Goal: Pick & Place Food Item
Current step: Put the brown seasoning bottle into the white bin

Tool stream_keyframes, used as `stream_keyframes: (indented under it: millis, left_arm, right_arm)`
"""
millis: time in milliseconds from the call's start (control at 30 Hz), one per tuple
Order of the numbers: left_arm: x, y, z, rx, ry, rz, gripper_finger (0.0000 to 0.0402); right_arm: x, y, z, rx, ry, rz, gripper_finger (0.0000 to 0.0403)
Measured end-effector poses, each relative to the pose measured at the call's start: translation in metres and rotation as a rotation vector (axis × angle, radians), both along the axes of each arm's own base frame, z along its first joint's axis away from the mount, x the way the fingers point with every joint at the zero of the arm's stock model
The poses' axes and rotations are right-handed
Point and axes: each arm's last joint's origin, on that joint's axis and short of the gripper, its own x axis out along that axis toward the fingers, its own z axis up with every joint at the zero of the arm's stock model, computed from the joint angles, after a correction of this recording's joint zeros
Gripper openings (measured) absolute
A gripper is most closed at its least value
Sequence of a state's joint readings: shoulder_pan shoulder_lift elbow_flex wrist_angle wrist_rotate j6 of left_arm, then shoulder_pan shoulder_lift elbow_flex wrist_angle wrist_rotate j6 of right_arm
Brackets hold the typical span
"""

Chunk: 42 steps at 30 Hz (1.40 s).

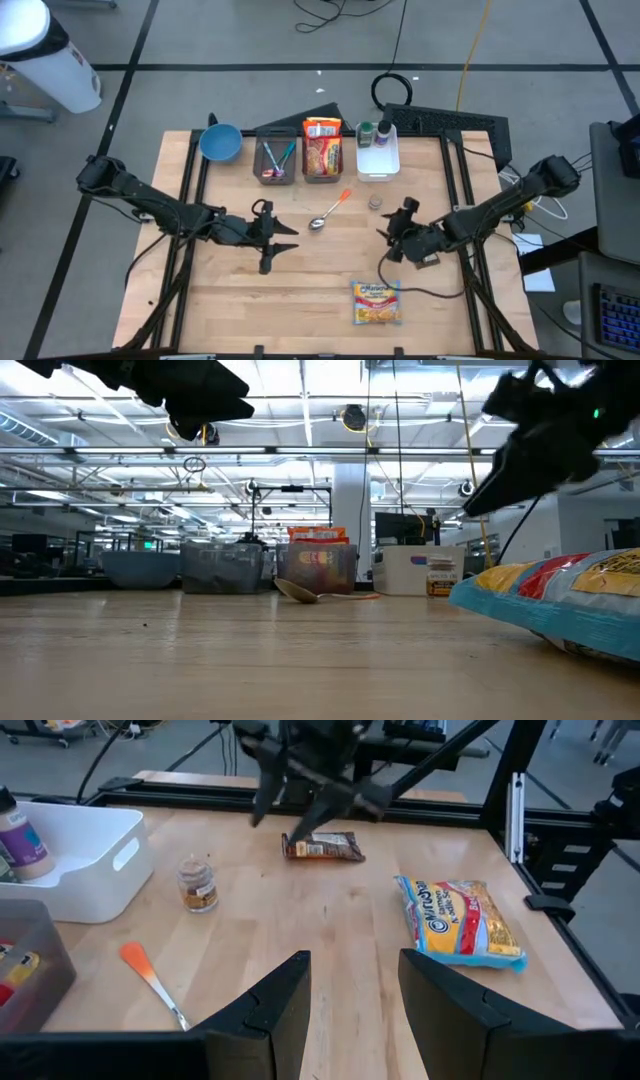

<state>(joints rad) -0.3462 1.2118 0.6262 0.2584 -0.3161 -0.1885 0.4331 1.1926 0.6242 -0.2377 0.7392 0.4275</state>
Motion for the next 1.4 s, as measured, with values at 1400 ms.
stream_keyframes:
  millis: [1400]
  left_arm:
    - [0.005,0.019,-0.002,-0.043,0.021,0.090,0.0159]
  right_arm:
    - [-0.011,-0.080,-0.077,0.164,-0.304,-0.190,0.0312]
